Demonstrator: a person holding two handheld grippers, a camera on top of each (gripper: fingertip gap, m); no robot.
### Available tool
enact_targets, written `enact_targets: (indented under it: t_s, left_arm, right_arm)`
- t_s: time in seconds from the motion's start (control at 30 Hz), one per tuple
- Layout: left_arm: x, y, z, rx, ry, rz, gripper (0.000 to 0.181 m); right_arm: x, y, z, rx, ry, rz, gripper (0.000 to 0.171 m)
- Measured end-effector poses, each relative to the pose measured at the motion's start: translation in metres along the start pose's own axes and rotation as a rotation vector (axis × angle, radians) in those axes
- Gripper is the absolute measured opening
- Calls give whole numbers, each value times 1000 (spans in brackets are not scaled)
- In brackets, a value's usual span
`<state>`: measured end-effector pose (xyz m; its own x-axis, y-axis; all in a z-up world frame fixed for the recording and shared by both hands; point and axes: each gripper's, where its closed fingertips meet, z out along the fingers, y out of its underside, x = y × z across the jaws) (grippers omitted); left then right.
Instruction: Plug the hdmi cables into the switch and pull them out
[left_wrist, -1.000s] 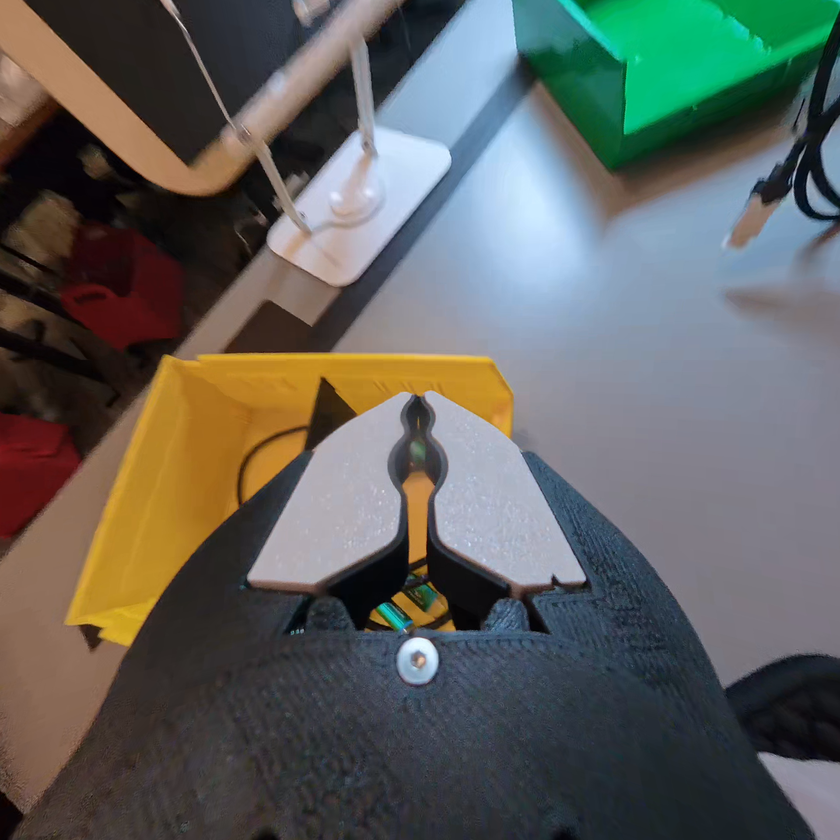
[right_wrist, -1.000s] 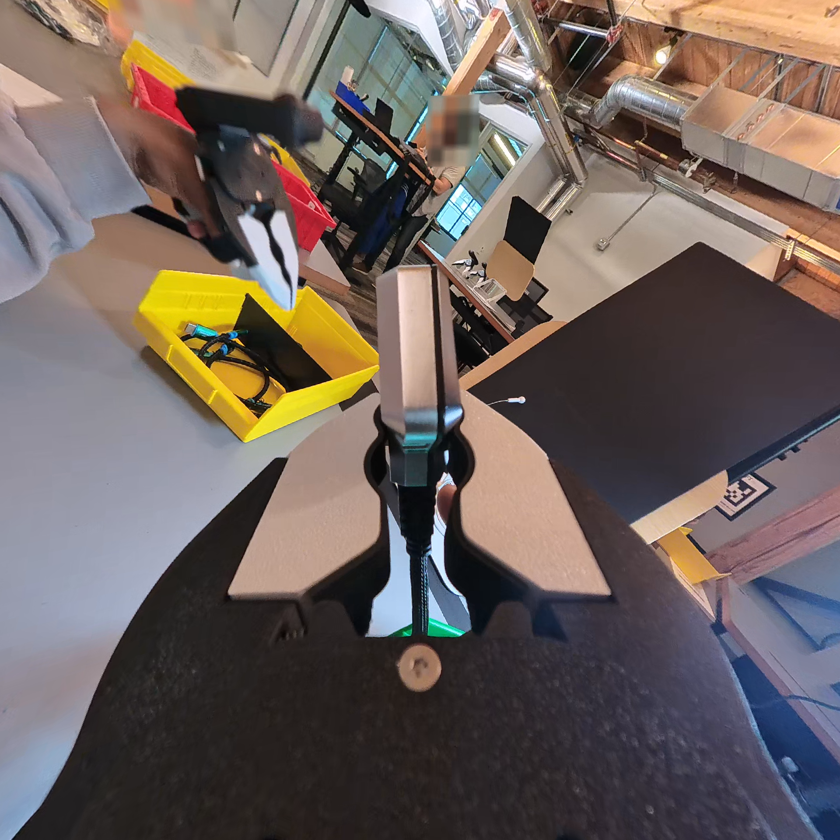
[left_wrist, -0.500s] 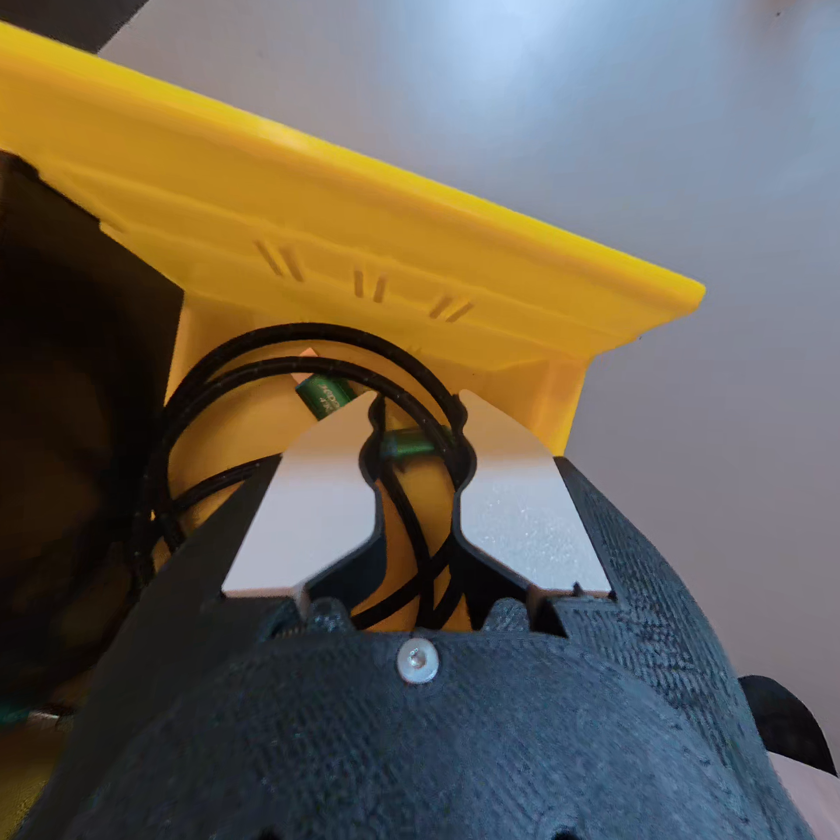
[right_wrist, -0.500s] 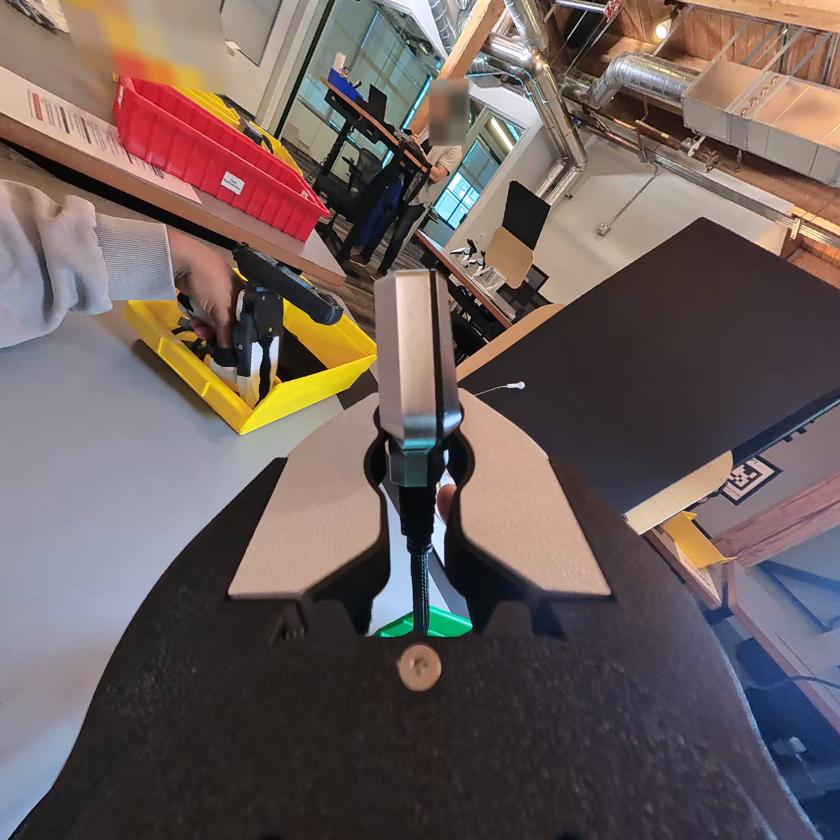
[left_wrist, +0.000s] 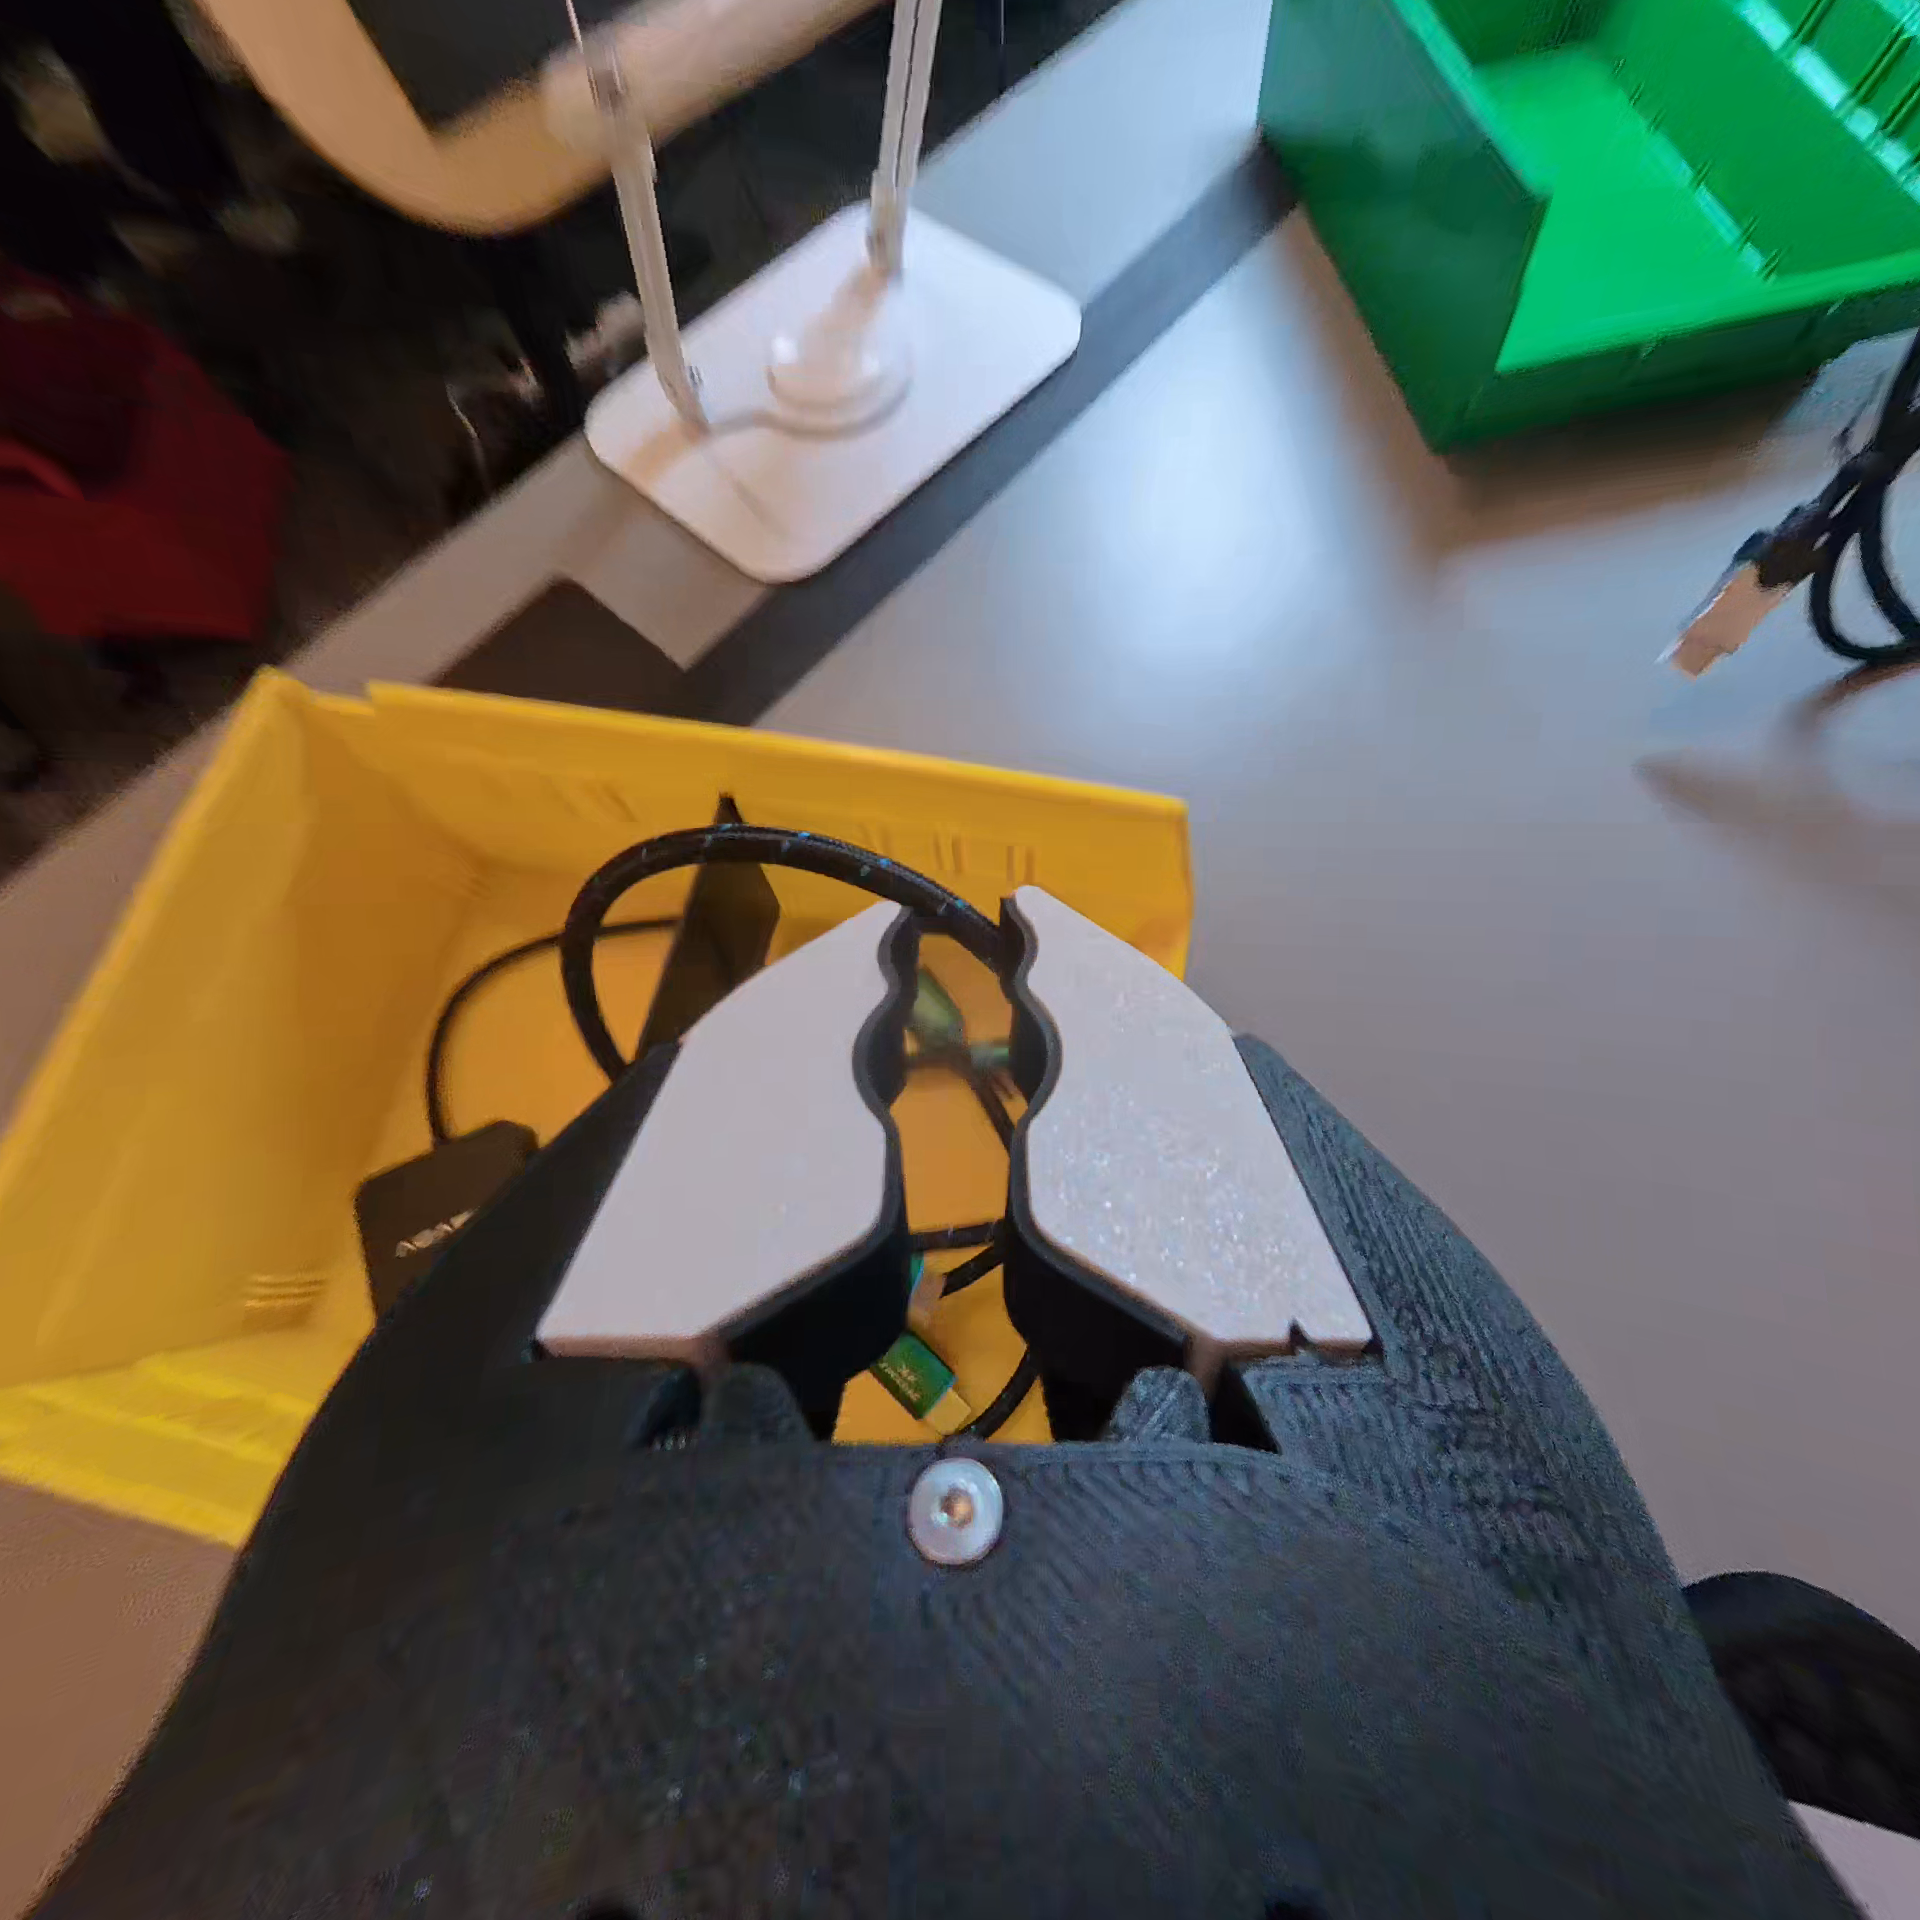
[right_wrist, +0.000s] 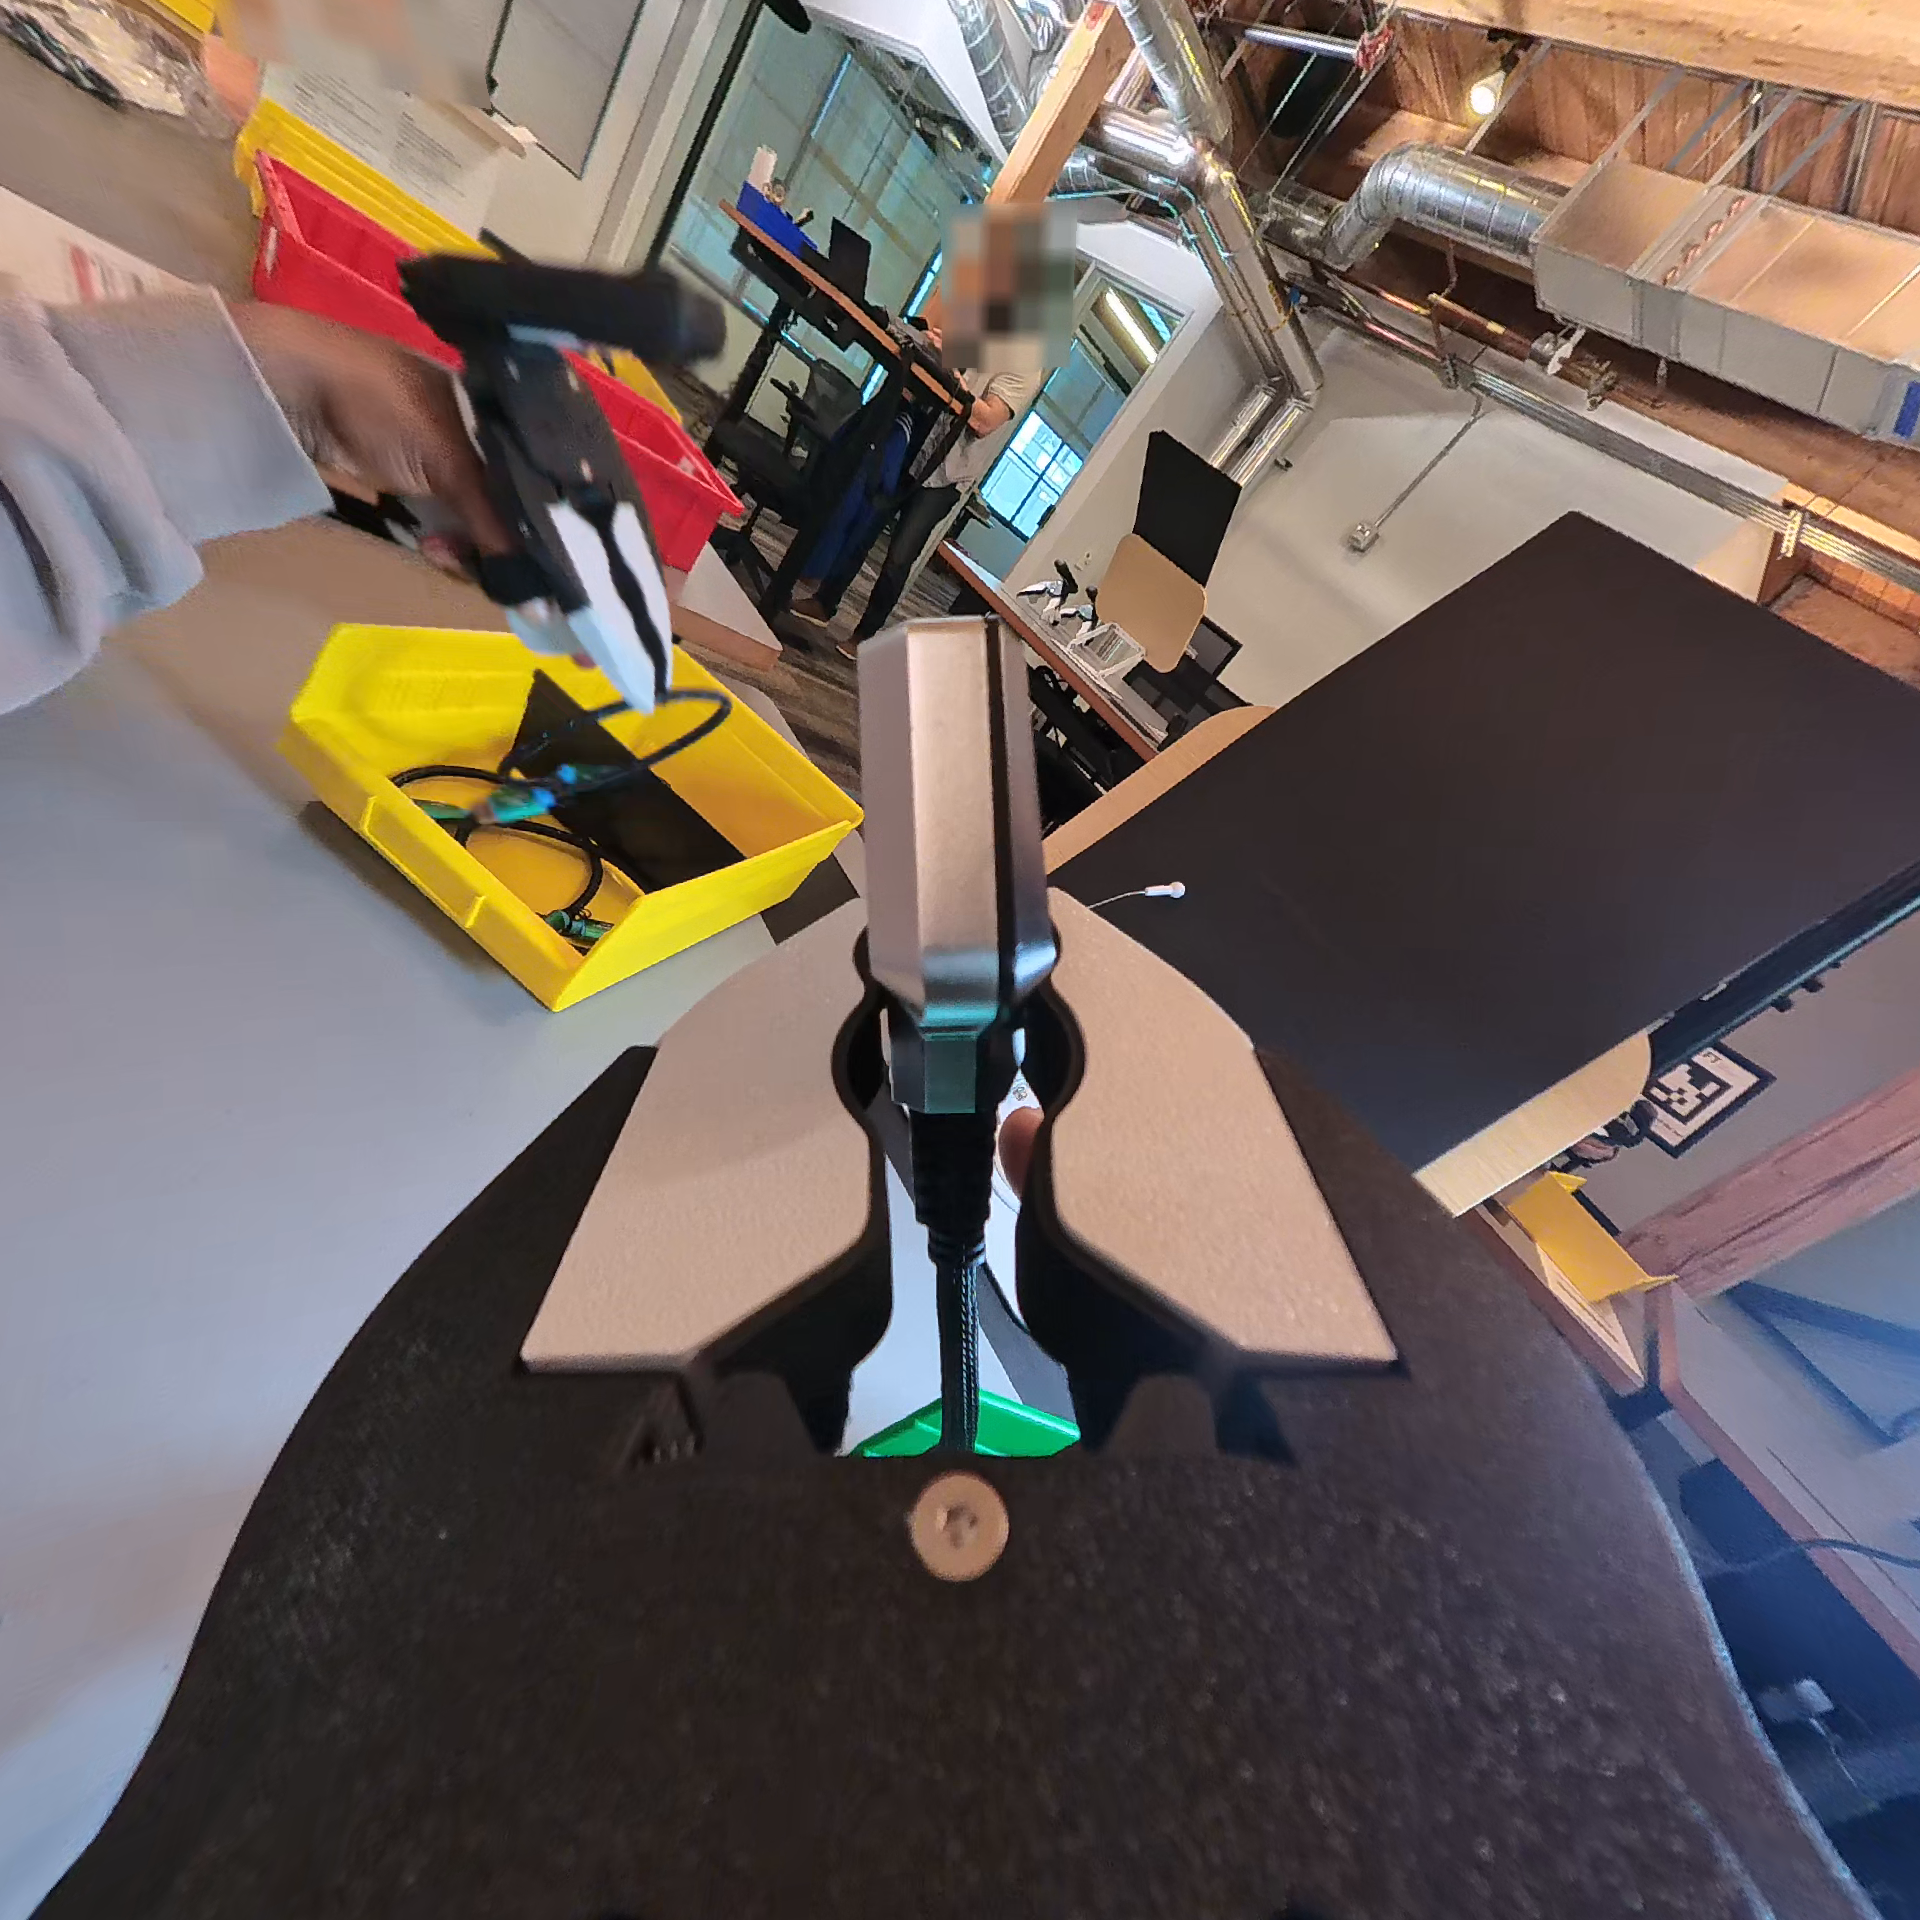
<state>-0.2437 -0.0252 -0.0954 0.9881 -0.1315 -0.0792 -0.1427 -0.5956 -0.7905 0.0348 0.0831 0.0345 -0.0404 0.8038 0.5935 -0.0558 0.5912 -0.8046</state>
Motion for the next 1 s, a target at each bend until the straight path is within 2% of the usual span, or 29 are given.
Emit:
enact_targets:
  t_s: [0.13,0.27,0.33,0.5,0.63,0.7,0.87,1.0]
  left_arm:
    - [45,-52,-41,177,-12,211,10]
    - [122,-88,-57,348,192,387,7]
    - [146,-92,-52,364,297,405,7]
    - [177,-66,5,196,548,358,7]
    - [169,-21,79,-49,575,249,7]
    - [153,-9,100,-120,494,204,8]
    - [140,-18,101,-118,281,363,28]
    - [196,-23,98,-92,436,435,29]
  right_arm:
    - [0,-2,-1,6,4,-2,23]
    - [3,-4,-3,9,12,-3,23]
    - [5,-4,-5,11,19,-3,23]
    - [12,-4,-11,17,41,5,23]
    - [16,-2,-14,8,53,5,23]
    - [18,-1,-15,5,55,4,23]
    - [24,2,-18,6,68,14,23]
    - [23,6,-15,-6,65,14,23]
